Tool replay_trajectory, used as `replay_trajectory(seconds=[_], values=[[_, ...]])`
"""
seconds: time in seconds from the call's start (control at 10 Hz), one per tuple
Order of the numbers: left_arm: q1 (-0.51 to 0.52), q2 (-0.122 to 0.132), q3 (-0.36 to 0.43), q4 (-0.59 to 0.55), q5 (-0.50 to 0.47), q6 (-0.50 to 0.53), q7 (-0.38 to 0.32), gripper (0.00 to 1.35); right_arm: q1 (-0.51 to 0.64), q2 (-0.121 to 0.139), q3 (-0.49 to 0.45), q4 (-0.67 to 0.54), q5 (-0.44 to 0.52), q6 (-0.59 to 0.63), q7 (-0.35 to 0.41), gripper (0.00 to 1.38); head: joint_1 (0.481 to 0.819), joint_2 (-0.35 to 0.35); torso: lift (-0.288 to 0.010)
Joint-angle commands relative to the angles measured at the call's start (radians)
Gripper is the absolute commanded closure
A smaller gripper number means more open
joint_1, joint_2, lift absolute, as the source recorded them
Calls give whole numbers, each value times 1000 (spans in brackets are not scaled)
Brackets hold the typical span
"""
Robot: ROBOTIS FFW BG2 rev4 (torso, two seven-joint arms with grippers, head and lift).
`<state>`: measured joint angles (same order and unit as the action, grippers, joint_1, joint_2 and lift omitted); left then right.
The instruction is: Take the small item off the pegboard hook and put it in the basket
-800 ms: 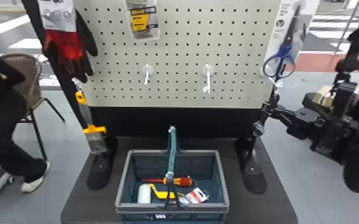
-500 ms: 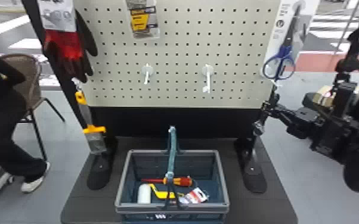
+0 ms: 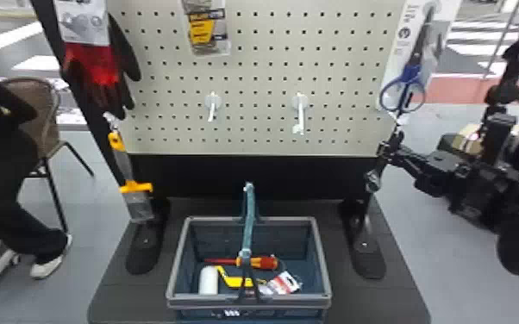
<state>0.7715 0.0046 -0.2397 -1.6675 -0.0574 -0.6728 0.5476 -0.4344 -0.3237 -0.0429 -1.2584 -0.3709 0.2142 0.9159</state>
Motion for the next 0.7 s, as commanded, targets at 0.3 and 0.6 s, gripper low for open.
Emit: replay_trajectory(seconds=[0.3,0.6], values=[[0,5,-4,0,5,2,0,216,83,2,-14,-149,1,33,-11,1245,549,0,-100],[0,8,-7,0,8,2,2,216,104,2,-31,-223,15,48,-14,1245,549,0,-100]])
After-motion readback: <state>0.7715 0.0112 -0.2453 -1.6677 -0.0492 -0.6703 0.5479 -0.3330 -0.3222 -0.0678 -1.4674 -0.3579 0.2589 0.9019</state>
